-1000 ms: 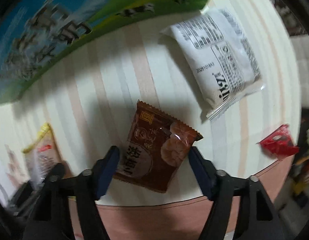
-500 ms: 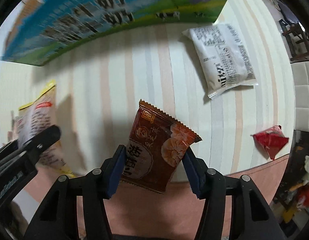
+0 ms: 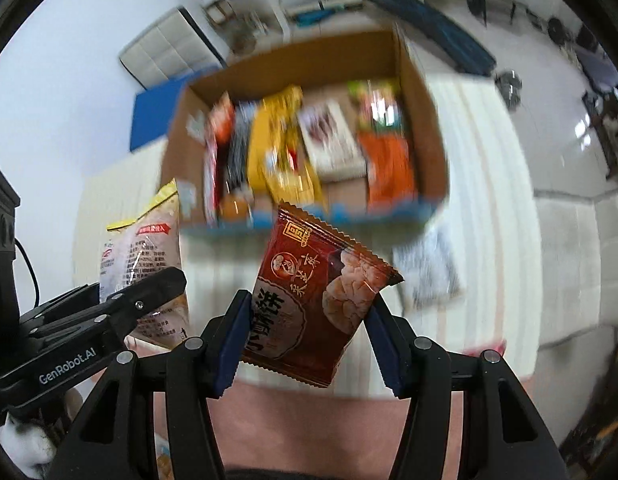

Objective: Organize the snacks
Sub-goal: 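Carry both packets into the box and release them, then withdraw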

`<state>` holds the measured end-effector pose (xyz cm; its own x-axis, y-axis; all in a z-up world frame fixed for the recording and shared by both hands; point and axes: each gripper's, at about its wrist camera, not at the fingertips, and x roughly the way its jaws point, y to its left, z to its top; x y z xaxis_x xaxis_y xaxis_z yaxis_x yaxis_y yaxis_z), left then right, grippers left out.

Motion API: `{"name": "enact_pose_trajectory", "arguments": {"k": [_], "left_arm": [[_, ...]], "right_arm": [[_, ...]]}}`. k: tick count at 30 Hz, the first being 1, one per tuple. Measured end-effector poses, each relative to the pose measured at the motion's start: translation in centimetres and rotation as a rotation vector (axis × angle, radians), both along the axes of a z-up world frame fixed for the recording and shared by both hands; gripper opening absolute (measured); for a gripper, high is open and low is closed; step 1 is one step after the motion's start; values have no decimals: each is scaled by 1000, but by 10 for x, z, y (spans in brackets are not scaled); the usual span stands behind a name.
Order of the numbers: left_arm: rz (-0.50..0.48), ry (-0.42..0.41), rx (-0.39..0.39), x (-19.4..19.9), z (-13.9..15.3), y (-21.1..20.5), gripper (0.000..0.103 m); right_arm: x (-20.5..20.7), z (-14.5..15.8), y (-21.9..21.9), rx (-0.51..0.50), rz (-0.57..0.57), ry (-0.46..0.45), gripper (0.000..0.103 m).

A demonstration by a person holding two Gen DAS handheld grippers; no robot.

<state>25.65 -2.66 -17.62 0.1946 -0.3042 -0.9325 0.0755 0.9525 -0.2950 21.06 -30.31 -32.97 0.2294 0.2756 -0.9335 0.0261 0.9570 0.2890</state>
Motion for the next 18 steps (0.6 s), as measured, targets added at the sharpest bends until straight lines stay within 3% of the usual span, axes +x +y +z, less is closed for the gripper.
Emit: {"name": "enact_pose_trajectory", "arguments": {"k": [3,6,10,12,18], "left_arm": [[9,-6,21,38,5,3,42],[14,14,56,72,-6,5,42],[28,95,62,108,-42,9,42],[27,140,57,121,-62,9,42],[7,240,58,130,-107,1,42]], "right_arm": [[33,25,11,-31,7,-46,59],[69,22,9,-46,8,-42,59],[103,2,14,-66,4,-4,59],[118,-27,17,-67,4,24,59],[137,-68,17,-88,7,92,59]]}}
